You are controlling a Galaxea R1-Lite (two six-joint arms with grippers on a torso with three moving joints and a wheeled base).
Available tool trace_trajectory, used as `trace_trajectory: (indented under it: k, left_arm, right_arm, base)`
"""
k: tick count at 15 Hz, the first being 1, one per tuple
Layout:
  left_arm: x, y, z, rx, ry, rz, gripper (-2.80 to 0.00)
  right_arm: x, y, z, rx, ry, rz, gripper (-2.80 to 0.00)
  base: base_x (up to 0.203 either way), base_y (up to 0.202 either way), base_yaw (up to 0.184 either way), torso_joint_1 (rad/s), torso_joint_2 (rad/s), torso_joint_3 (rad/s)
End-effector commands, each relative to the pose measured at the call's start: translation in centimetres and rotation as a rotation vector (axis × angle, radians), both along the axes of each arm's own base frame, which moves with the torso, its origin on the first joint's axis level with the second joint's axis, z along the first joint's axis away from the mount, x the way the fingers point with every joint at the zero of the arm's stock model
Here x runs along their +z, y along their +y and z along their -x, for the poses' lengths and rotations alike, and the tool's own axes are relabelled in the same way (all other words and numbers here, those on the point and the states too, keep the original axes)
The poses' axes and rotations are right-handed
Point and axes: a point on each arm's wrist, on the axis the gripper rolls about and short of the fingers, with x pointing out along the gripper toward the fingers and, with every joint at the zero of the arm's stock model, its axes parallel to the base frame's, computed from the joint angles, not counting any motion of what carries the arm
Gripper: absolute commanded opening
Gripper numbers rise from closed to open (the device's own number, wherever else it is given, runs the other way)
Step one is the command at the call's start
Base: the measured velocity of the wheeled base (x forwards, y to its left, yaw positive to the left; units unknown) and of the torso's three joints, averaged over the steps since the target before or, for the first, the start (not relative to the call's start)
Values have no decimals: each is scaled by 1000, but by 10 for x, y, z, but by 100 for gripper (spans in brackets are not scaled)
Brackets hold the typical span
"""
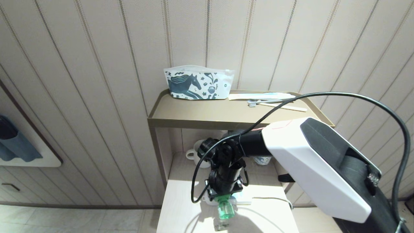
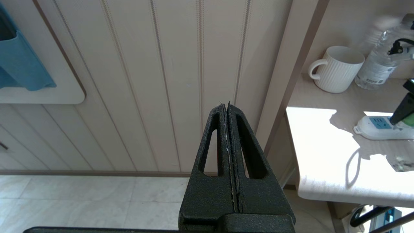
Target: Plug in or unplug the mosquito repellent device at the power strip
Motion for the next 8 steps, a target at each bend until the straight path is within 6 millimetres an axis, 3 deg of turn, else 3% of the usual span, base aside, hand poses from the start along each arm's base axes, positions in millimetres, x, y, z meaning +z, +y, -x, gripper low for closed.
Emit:
trace_trajectory:
  k: [1,8]
  left_arm:
    - [0,0,0,0,2,0,-280]
    - [0,0,0,-1,2,0,-280]
  right_arm:
    - [4,0,0,3,-8,-6,-280]
    - [-6,0,-6,101,-60,52,-280]
  base:
    - [0,0,0,0,0,0]
    - [0,0,0,0,0,0]
